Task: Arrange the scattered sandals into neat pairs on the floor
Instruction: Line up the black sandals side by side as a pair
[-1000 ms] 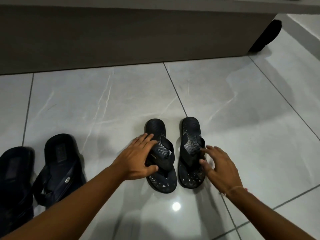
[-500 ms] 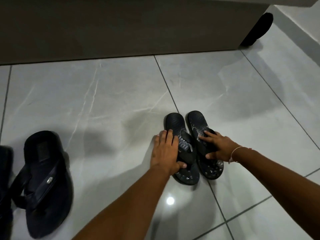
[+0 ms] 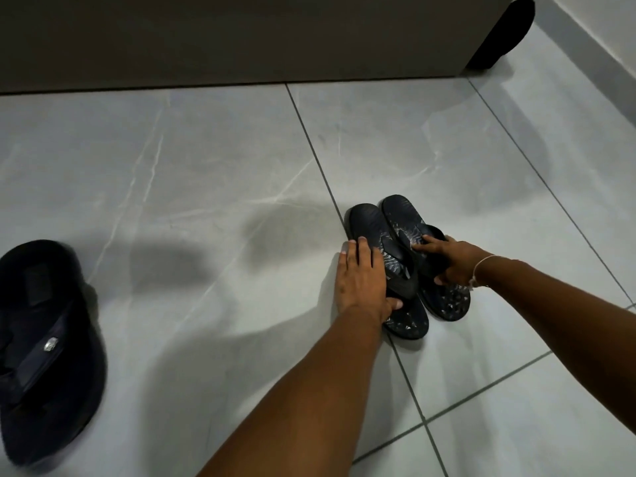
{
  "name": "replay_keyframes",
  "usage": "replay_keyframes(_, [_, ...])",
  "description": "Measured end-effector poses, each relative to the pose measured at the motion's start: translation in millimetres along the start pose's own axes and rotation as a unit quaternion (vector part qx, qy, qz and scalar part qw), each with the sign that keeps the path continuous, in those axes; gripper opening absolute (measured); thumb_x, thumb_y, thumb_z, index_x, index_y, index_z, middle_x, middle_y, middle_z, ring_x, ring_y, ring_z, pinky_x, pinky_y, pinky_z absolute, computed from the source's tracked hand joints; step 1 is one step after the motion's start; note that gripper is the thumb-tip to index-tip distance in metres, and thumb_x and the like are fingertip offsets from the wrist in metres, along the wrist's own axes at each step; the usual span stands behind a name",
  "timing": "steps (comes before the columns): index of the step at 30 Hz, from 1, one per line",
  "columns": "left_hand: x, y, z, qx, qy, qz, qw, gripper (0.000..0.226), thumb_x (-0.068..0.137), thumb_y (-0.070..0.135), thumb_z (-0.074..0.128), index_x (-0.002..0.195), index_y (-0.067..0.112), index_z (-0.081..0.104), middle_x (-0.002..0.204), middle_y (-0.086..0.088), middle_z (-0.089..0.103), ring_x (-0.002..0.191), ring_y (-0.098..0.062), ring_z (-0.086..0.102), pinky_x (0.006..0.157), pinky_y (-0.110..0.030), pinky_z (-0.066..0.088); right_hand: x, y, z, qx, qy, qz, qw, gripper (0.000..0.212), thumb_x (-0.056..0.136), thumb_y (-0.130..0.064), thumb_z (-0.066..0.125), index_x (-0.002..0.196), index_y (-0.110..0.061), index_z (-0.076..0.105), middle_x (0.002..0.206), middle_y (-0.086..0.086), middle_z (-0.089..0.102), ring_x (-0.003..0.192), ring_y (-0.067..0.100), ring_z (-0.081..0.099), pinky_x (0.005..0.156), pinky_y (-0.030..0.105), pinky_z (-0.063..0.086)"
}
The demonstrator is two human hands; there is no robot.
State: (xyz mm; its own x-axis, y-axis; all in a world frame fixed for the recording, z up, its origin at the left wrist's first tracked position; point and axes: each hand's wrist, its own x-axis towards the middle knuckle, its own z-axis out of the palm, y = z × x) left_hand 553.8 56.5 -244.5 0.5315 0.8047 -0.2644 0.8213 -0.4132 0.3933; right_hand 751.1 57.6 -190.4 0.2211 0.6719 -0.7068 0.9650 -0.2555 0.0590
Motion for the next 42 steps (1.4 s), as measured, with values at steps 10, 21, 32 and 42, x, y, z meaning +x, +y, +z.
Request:
replay_keyframes(10, [-42.2,-100.3,-74.1,-0.054,0.1,0.1,0.988,0.095,0.084,0.066,0.047,0.152,0.021,-0.004,0.162,-0.008,-0.011,0.147,-0.026,-0.014,0.12,-0.048,-0.006,-40.4,-77.2,-19.1,0.108,0.343,-0.108,0.927,0.065,0.083,-0.009,0.065,0.14,-0.029,0.041,0.152,0.003,0.04,0.145,0.034,0.026,0.113,0.06,0.023])
replay_keyframes(21, [-290.0,-474.8,-224.3,0.127,-0.153,-0.128,0.972,0.135,0.056,0.088,0.057,0.151,0.019,-0.01,0.161,-0.009,-0.013,0.147,-0.021,-0.013,0.12,-0.037,0.005,-63.9,-450.0,27.4,0.025,0.087,-0.476,0.875,0.102,0.079,-0.061,0.062,0.152,-0.019,0.005,0.164,0.005,-0.002,0.15,0.023,-0.006,0.121,0.038,0.004])
replay_keyframes(32, [-354.8,-517.0,-171.4,0.154,-0.108,-0.129,0.974,0.131,0.051,0.073,0.072,0.151,0.02,0.007,0.161,-0.01,-0.014,0.147,-0.028,0.006,0.119,-0.041,0.019,-95.2,-562.6,131.5,-0.026,0.122,-0.419,0.899,0.113,0.073,-0.057,0.068,0.152,-0.018,-0.002,0.163,0.005,-0.01,0.149,0.026,-0.018,0.122,0.052,0.002])
replay_keyframes(42, [-410.2,-556.5,-188.2,0.229,-0.128,-0.148,0.953,0.128,0.046,0.063,0.083,0.148,0.01,0.028,0.159,-0.013,0.019,0.144,-0.031,0.023,0.111,-0.051,0.03,-129.9,-640.0,163.0,0.001,0.143,-0.429,0.892,0.112,0.067,-0.055,0.074,0.151,-0.014,0.012,0.163,0.009,0.001,0.149,0.026,-0.014,0.106,0.056,-0.029])
